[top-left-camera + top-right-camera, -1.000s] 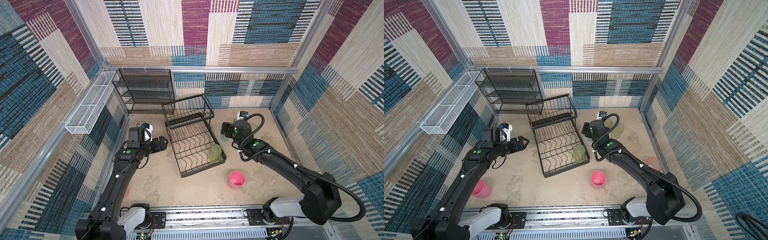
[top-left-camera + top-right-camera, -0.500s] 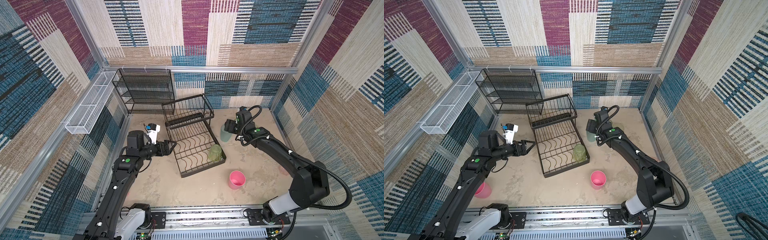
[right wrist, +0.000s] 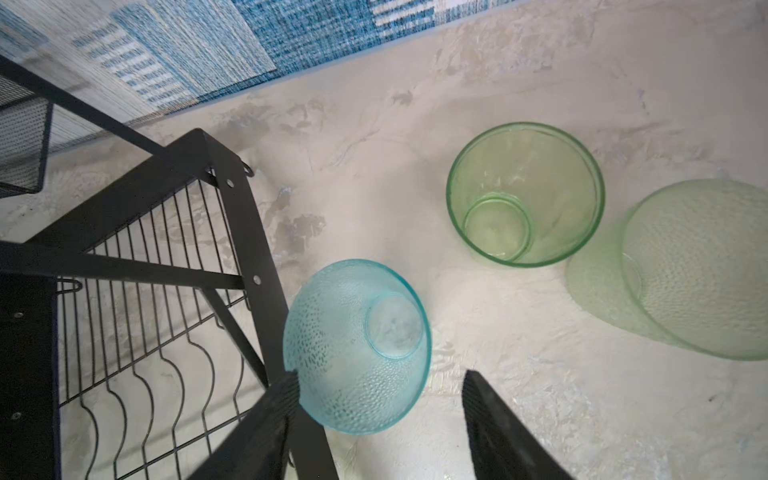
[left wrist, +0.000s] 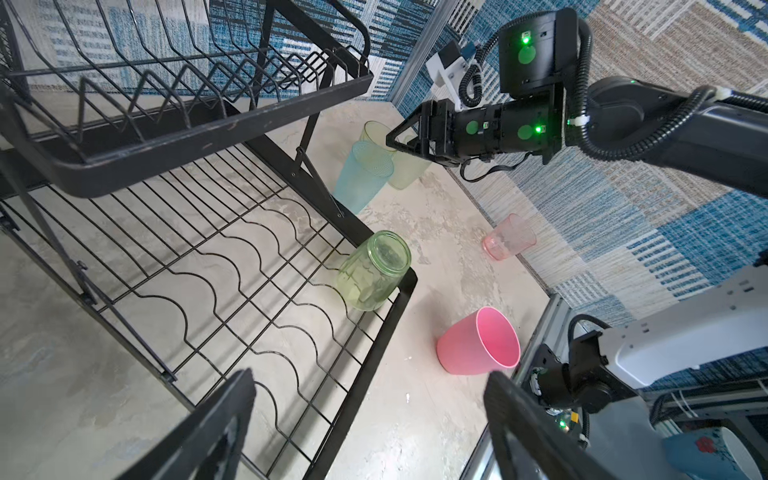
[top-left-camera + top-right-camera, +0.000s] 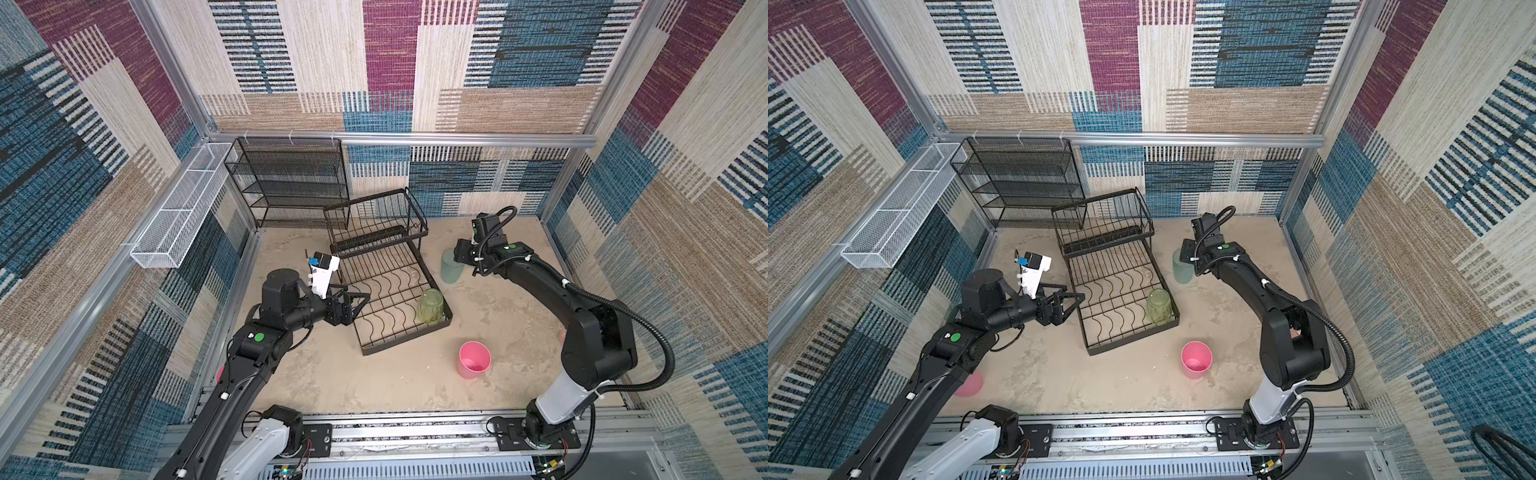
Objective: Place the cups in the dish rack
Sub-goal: 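Open the right gripper and move it toward the teal cup, then lower the right gripper onto the teal cup rim and close it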
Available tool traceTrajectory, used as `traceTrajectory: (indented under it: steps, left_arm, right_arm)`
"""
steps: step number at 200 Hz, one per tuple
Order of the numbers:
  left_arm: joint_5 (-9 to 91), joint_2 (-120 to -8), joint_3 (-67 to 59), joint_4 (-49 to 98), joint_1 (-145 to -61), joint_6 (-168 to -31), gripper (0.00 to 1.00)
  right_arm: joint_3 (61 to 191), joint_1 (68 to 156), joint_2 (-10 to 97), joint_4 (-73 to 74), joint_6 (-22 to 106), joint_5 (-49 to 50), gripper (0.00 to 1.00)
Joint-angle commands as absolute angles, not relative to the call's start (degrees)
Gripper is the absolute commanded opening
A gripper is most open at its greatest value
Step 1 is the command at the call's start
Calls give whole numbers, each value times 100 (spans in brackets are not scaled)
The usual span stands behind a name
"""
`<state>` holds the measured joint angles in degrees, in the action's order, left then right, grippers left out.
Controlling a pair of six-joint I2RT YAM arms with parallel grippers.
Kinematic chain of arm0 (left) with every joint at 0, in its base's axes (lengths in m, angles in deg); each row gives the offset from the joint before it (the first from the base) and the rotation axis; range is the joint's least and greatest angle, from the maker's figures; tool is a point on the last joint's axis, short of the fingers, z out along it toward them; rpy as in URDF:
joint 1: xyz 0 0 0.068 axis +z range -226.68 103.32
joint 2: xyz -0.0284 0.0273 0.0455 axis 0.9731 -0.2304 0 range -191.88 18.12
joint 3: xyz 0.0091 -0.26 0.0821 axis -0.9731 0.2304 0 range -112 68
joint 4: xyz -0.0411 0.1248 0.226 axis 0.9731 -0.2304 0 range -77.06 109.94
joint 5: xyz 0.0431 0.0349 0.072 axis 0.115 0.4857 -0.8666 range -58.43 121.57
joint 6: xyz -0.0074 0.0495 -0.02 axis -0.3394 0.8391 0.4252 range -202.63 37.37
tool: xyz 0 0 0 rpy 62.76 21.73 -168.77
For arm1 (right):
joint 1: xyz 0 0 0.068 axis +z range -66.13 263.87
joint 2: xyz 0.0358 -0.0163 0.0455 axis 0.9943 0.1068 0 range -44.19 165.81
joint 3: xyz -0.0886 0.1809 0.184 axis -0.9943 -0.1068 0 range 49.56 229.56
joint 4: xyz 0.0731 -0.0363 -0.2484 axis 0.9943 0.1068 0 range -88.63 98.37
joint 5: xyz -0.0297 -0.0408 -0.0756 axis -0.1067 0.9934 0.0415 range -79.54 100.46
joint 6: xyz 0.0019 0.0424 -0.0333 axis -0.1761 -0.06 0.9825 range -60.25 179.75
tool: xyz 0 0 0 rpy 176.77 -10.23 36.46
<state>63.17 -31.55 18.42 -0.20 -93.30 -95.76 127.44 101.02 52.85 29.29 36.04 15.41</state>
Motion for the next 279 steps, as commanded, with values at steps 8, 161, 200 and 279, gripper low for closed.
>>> traceTrajectory:
  steps: [8,161,200,279]
  left_arm:
    - [6087,-3070,1938,247,-9451,-9454,90]
    - [5688,-2948,1973,246,-10048,-9380,89]
    - [5705,-2916,1973,255,-10058,-9406,89]
    - [5759,-2900,1975,254,-10058,-9459,88]
  right_arm:
    - [12924,10085,5417,3034,3490,1461,64]
    - [13602,10063,6104,3349,3254,1427,50]
    - [13631,10051,6160,3442,3219,1599,46]
    - [13431,10035,6145,3510,3263,1797,36]
